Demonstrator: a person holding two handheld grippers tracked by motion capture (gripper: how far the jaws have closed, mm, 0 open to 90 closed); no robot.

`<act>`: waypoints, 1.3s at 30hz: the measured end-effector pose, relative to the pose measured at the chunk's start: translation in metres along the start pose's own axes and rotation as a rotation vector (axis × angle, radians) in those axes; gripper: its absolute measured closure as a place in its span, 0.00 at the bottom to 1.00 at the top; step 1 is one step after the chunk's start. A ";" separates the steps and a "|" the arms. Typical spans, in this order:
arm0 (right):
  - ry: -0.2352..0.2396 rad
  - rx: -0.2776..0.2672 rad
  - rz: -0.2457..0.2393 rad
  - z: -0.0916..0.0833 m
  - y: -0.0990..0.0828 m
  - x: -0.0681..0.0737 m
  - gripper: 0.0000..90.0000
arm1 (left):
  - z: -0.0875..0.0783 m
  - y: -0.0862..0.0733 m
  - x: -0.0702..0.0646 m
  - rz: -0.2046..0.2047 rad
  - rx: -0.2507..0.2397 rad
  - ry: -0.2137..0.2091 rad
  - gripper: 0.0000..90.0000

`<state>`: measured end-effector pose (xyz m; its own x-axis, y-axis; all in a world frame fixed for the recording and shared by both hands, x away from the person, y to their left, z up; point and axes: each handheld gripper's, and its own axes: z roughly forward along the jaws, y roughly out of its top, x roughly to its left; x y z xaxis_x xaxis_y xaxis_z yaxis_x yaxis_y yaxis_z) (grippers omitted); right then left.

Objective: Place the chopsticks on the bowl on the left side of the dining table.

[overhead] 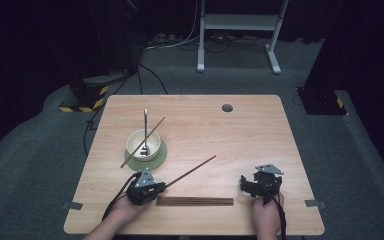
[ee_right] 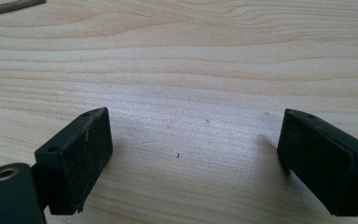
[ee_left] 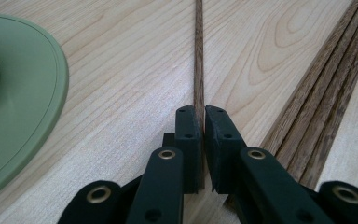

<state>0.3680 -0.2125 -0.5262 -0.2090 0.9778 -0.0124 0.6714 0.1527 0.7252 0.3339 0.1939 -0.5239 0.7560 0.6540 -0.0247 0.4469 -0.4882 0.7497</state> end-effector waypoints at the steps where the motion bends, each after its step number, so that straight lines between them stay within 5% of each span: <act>1: 0.000 0.000 0.000 0.000 0.000 0.000 0.11 | 0.000 0.000 0.000 0.003 -0.001 -0.002 0.93; 7: 0.001 0.000 0.003 0.000 0.000 0.000 0.11 | -0.001 0.001 -0.001 -0.006 0.000 -0.005 0.93; 39: 0.003 0.000 0.000 0.000 0.000 0.000 0.11 | -0.030 0.012 -0.004 -0.011 -0.191 0.005 0.94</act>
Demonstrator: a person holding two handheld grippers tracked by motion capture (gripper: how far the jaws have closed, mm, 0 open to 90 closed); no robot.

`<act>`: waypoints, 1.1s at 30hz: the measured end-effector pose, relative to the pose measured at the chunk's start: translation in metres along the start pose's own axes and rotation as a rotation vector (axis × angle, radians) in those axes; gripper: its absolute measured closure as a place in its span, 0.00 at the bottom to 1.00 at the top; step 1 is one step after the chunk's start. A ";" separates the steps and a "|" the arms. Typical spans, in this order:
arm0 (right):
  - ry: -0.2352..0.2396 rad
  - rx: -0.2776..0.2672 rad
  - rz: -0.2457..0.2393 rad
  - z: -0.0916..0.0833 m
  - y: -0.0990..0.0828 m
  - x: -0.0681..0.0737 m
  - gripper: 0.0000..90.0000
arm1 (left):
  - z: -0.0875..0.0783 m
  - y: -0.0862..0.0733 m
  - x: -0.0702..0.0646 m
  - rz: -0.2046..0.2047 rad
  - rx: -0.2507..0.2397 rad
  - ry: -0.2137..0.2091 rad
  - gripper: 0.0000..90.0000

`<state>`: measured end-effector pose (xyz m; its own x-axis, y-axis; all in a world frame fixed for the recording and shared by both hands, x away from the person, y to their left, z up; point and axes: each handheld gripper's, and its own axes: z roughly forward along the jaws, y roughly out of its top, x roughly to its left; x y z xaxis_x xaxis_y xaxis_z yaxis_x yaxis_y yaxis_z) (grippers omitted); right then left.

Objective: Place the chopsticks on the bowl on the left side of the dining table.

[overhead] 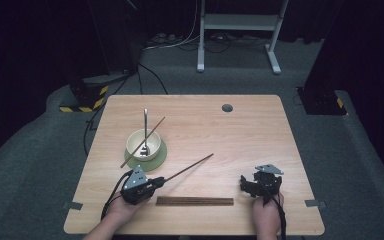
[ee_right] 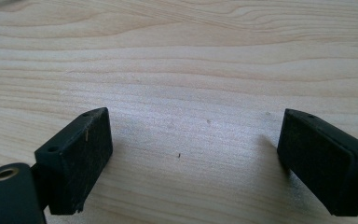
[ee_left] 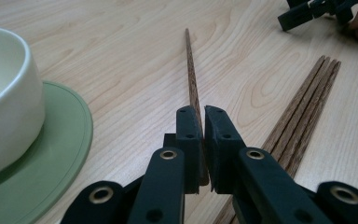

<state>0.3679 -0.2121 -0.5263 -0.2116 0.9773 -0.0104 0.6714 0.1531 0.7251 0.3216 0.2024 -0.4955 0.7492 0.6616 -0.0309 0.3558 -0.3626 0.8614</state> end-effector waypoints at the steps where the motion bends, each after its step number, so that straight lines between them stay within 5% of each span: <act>1: 0.000 0.000 0.000 0.000 0.000 0.000 0.11 | -0.001 0.000 0.000 0.000 -0.005 -0.002 0.94; 33: 0.000 0.000 -0.001 0.000 0.000 0.000 0.11 | -0.028 0.010 0.005 -0.030 -0.185 0.035 0.94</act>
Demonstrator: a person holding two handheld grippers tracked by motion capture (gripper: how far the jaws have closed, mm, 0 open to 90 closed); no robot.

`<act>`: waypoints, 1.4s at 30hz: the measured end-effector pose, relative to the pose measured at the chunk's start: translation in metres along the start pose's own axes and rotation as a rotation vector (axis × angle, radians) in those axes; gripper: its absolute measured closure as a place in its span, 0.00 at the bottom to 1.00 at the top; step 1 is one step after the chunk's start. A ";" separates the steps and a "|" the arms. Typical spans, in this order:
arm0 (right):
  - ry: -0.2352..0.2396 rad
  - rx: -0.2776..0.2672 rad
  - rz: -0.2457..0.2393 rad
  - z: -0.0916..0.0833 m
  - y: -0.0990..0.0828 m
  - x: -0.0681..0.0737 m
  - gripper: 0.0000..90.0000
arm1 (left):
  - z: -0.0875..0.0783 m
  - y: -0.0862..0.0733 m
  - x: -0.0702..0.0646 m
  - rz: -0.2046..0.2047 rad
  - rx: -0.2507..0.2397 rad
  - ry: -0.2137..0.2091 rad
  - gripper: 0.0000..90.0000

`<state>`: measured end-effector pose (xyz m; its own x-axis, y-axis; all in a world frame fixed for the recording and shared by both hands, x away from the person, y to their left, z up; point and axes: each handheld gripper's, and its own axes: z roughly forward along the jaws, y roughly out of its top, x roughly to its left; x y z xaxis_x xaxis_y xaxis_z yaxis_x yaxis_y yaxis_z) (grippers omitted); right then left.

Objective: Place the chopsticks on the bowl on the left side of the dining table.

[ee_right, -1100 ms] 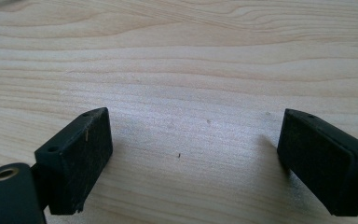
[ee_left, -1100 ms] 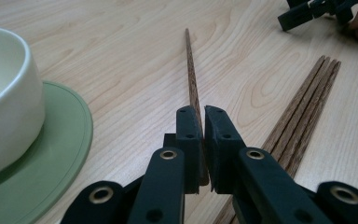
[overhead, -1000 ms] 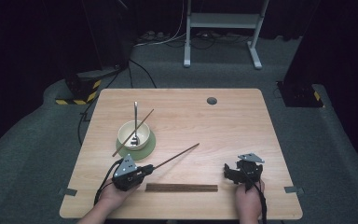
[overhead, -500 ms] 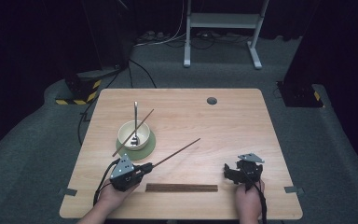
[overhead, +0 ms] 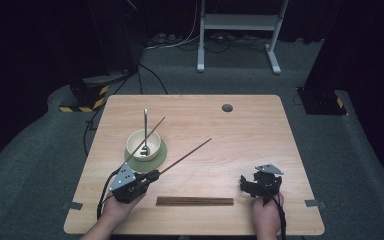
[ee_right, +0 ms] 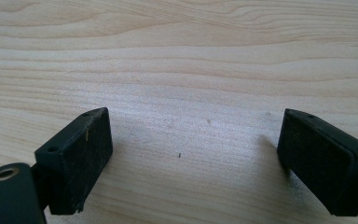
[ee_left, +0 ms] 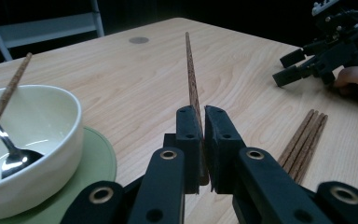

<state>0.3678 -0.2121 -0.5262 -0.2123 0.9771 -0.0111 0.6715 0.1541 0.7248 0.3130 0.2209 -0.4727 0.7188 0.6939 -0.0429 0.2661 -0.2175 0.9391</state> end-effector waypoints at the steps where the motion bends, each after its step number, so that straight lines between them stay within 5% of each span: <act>1: 0.000 0.000 0.000 0.000 0.000 0.000 0.11 | -0.001 0.000 0.000 -0.010 -0.005 0.004 0.94; 9: 0.000 0.000 0.000 0.000 0.000 0.000 0.11 | -0.008 0.002 0.006 0.000 -0.029 0.027 0.94; 17: 0.002 0.000 -0.003 0.000 0.000 0.000 0.11 | -0.012 0.002 0.012 -0.047 -0.057 0.064 0.94; 18: 0.002 0.001 -0.003 0.000 0.000 0.000 0.11 | -0.013 0.002 0.015 -0.023 -0.054 0.068 0.94; 42: 0.003 0.000 -0.008 0.000 0.000 0.000 0.11 | -0.033 -0.009 0.051 -0.133 -0.030 0.244 0.94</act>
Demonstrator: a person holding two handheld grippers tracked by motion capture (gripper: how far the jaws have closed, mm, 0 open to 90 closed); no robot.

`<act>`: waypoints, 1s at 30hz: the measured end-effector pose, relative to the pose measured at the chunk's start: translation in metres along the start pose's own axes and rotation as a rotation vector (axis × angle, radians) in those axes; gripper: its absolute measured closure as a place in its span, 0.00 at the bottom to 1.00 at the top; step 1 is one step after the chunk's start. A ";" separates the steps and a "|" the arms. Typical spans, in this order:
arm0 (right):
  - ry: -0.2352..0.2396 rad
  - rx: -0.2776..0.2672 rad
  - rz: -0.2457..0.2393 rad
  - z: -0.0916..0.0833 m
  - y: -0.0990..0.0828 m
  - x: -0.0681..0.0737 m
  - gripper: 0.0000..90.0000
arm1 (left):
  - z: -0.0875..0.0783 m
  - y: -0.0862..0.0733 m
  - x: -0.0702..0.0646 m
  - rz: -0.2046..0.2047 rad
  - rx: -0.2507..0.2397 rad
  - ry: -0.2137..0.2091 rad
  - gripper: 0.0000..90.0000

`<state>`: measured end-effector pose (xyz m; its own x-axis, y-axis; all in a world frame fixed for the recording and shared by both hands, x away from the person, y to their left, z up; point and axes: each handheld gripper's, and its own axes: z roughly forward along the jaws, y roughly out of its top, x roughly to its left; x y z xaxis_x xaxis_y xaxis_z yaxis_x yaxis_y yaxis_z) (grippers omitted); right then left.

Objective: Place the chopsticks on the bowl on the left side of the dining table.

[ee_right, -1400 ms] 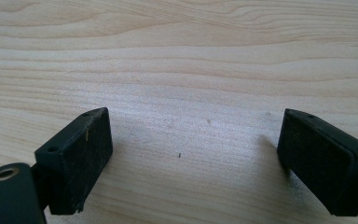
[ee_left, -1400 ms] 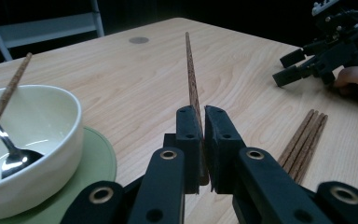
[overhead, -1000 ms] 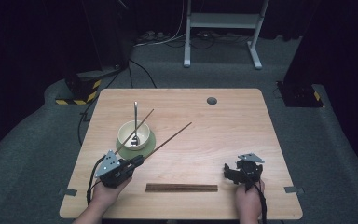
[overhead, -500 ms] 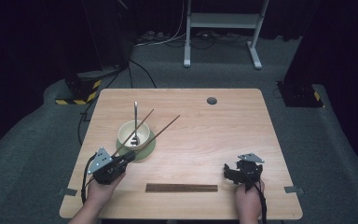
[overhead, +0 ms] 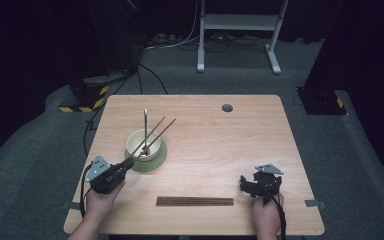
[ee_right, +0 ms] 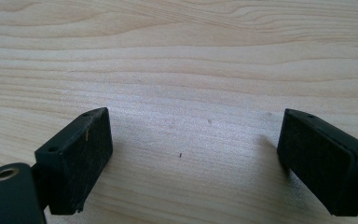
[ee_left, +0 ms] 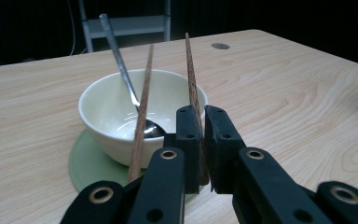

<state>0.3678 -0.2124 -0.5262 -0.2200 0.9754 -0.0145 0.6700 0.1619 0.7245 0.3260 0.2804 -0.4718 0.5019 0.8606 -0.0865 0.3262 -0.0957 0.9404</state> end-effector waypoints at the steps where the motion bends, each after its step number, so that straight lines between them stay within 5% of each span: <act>1: 0.000 0.000 0.000 0.000 0.000 0.000 0.11 | 0.000 0.000 0.001 -0.002 0.001 0.003 0.94; 12: 0.000 0.000 0.000 0.000 0.000 0.000 0.11 | 0.004 -0.006 0.010 -0.008 0.029 0.055 0.94; 30: 0.000 0.000 0.000 0.000 0.000 0.000 0.11 | 0.010 -0.010 0.011 0.012 0.082 0.075 0.93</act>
<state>0.3677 -0.2123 -0.5262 -0.2205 0.9753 -0.0143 0.6698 0.1620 0.7247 0.3363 0.2862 -0.4855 0.4456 0.8939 -0.0478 0.3864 -0.1439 0.9110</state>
